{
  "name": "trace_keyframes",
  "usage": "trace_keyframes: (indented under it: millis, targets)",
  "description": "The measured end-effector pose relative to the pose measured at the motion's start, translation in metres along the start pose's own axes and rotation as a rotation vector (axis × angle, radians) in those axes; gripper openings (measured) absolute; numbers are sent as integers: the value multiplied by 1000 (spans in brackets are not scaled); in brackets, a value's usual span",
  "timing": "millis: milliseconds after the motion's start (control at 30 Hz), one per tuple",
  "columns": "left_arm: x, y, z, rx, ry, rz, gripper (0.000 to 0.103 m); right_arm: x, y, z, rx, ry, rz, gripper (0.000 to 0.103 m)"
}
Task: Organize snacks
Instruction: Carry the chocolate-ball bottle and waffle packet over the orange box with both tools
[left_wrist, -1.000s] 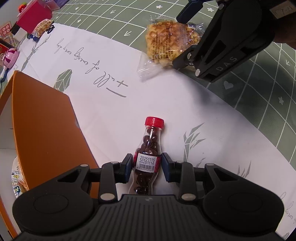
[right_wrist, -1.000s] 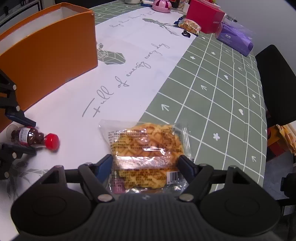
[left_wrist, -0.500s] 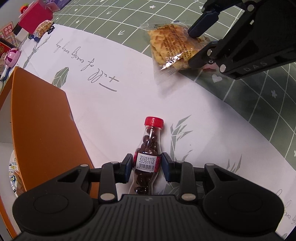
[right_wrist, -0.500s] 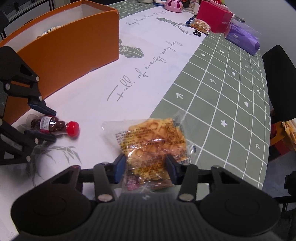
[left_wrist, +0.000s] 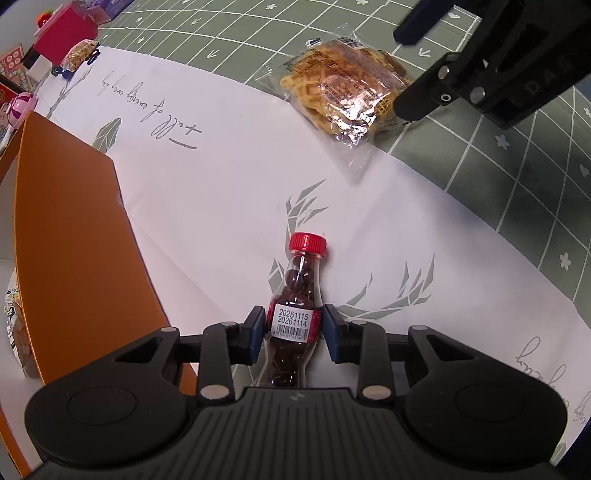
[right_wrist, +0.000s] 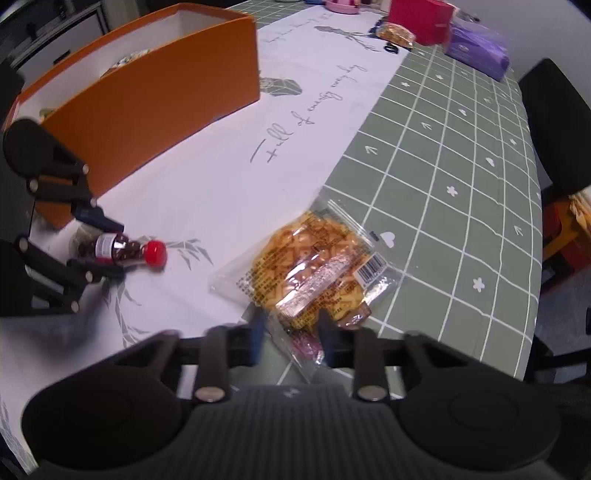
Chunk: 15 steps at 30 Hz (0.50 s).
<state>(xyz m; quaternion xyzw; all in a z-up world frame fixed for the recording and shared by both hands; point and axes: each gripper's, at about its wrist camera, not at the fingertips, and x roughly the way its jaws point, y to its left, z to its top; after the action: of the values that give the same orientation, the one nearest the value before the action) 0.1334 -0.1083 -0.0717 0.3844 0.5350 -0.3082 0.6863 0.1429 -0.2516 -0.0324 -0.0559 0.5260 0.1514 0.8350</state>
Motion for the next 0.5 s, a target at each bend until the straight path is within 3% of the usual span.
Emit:
trace_keyframes:
  millis: [33,133,200,333,500]
  targets:
    - [0,0,0,-3,-1,2,38,-3,-3,3,52,-22,5,85]
    - [-1,-2,-1,-7,-5,7,38,2,-11,14,246,-5,16,89]
    - [-1,-2,-1,-9,-5,4,38,11,-11,19,332,23,-23,90]
    - [-1,1,-3,-17,-11,-9,38,28,1,29,328,36,-127,90]
    - [0,4,-9,-20,-22,-21,38,52,8,35,318,70,-188,86]
